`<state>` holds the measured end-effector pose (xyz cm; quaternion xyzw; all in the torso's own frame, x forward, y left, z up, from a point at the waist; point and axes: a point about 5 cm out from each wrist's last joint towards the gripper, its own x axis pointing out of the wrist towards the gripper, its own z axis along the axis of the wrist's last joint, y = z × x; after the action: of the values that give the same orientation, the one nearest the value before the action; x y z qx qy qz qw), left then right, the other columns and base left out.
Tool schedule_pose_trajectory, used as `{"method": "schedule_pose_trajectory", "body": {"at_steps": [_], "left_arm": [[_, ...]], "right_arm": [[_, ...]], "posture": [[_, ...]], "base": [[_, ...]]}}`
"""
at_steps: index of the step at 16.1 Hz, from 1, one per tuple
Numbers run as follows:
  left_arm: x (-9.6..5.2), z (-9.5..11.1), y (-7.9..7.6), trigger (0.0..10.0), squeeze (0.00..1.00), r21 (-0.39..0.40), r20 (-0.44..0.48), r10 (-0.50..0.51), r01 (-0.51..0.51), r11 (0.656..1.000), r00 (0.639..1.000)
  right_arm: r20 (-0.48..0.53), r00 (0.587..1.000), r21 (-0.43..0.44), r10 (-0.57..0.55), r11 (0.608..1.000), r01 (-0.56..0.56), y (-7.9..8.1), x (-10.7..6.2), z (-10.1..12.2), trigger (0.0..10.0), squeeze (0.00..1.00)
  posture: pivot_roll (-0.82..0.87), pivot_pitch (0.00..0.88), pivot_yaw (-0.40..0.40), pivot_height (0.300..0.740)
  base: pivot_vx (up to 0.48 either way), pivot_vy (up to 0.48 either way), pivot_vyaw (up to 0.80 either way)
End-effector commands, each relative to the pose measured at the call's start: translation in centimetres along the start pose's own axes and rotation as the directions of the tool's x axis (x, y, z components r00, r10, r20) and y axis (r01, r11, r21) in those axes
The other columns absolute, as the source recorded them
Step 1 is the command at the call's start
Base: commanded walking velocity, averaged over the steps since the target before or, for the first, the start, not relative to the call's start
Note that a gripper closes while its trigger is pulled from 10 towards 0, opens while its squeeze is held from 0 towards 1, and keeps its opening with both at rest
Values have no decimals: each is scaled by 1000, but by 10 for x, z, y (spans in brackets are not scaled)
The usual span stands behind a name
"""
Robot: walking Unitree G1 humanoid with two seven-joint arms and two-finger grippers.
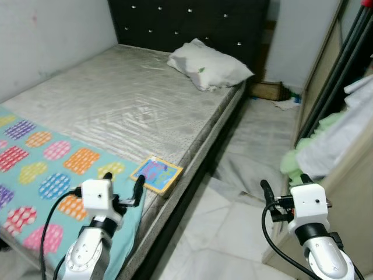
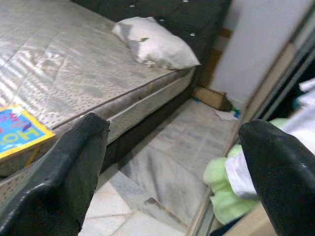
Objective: Clean up the room
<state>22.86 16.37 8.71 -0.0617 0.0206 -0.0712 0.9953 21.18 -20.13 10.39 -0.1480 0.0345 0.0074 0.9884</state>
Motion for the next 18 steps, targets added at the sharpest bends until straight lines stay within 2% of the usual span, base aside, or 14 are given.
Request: {"method": "schedule_pose_trajectory", "body": {"at_steps": [1, 6, 12, 18], "left_arm": [[-1, -1, 4, 10000, 0, 17, -9, 16, -16, 1000, 1000], [4, -1, 4, 10000, 0, 24, 4, 13, -13, 1000, 1000], [9, 2, 2, 10000, 0, 25, 23, 14, -15, 1000, 1000], [9, 2, 2, 10000, 0, 60, 26, 1, -2, 998, 1000]], "right_arm": [[15, 1000, -3, 13, 1000, -13, 3, 4, 2, 10000, 0], [55, 998, -2, 13, 1000, -13, 4, 20, 7, 10000, 0], [98, 994, 17, 40, 999, -42, 17, 36, 12, 10000, 0], [112, 992, 50, 56, 997, -62, 27, 38, 11, 10000, 0]], "posture": [[-229, 0, 79, 740], [-229, 0, 85, 740], [-228, 0, 96, 740], [-222, 0, 103, 740]], "base": [[0, 0, 800], [0, 0, 800], [0, 0, 800], [0, 0, 800]]}}
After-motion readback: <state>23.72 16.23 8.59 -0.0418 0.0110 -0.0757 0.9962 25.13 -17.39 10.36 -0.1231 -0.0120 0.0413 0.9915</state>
